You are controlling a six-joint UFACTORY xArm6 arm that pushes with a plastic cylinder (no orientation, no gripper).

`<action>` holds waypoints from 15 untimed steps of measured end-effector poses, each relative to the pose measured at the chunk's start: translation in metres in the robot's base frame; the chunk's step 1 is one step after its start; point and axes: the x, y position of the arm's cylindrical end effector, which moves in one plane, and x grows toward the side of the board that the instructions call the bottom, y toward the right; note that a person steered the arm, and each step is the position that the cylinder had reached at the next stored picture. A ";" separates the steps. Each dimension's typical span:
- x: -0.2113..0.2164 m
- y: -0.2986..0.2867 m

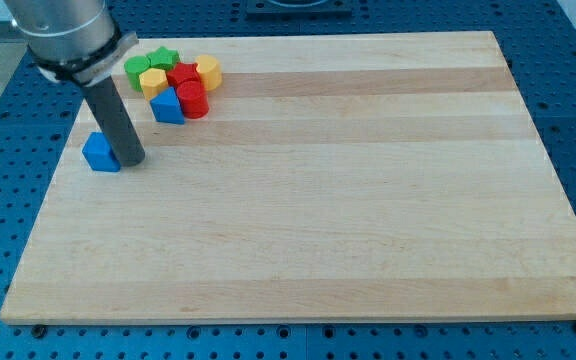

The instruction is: Push the blue cube to the left side of the blue triangle

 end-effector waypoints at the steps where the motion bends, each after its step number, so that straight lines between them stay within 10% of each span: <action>1: 0.010 0.008; 3: 0.133 -0.011; 11: -0.052 -0.043; 15: -0.048 -0.044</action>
